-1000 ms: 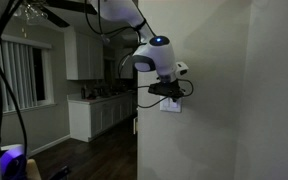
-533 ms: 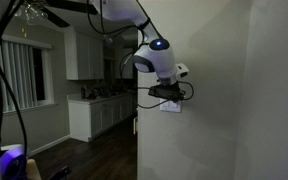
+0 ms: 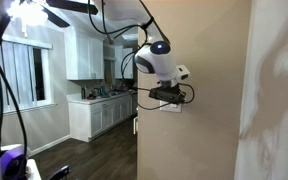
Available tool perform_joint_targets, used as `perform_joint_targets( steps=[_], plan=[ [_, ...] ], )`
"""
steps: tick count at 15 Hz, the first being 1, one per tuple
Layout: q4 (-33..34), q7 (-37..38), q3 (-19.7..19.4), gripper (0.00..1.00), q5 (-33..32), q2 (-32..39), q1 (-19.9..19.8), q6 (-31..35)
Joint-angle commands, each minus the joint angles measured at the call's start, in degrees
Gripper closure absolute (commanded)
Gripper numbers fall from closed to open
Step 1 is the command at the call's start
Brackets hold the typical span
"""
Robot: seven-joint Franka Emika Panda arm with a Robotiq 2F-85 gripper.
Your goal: Turn on the light switch on the right.
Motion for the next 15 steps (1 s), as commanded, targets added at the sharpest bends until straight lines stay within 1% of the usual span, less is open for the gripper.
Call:
perform_joint_targets(
  steps=[1, 4, 6, 10, 13, 15],
  plan=[
    [-2.9, 4.0, -0.2, 1.00, -6.2, -0.1, 0.2, 0.4],
    [-8.2, 10.8, -0.6, 1.00, -15.7, -2.5, 0.8, -0.1],
    [-11.8, 15.1, -1.1, 1.00, -20.9, -4.6, 1.4, 0.0],
    [-16.7, 20.9, -1.7, 1.00, -28.2, -7.9, 1.8, -0.1],
    [-18.4, 24.6, -2.1, 1.00, -33.0, -9.5, 1.7, -0.8],
    [-19.0, 26.4, -2.2, 1.00, -34.8, -10.5, 1.4, -1.2]
  ],
)
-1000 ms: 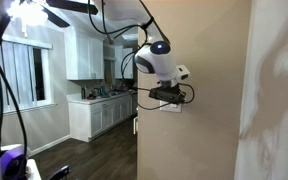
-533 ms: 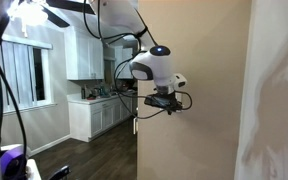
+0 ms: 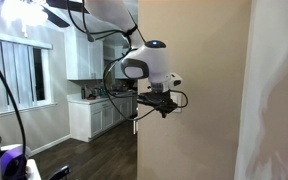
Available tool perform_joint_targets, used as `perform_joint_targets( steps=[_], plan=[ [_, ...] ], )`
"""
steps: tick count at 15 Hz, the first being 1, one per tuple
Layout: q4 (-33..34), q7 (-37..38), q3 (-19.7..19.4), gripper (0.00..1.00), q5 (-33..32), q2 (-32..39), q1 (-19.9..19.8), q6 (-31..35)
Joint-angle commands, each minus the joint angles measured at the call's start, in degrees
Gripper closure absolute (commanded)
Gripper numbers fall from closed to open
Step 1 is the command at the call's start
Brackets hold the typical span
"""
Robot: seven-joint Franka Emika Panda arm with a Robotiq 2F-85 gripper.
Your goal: Turn on the light switch on the right.
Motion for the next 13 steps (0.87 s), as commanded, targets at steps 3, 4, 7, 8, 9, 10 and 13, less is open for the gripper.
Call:
perform_joint_targets(
  steps=[3, 4, 7, 8, 9, 10, 13],
  plan=[
    [-3.0, 5.3, -1.0, 0.82, -5.1, -4.6, 0.0, -2.6],
    [-1.0, 3.0, -0.5, 0.98, -2.9, -1.7, 0.0, -0.9],
    [-1.2, 3.4, -0.7, 0.82, -3.4, -2.4, 0.0, -1.5],
    [-1.2, 3.4, -0.7, 0.82, -3.4, -2.5, 0.0, -1.5],
    [-1.3, 3.4, -0.7, 0.82, -3.4, -2.5, 0.0, -1.5],
    [-1.3, 3.4, -0.7, 0.82, -3.4, -2.5, 0.0, -1.5],
    [-1.3, 3.4, -0.7, 0.82, -3.4, -2.5, 0.0, -1.5]
  ],
)
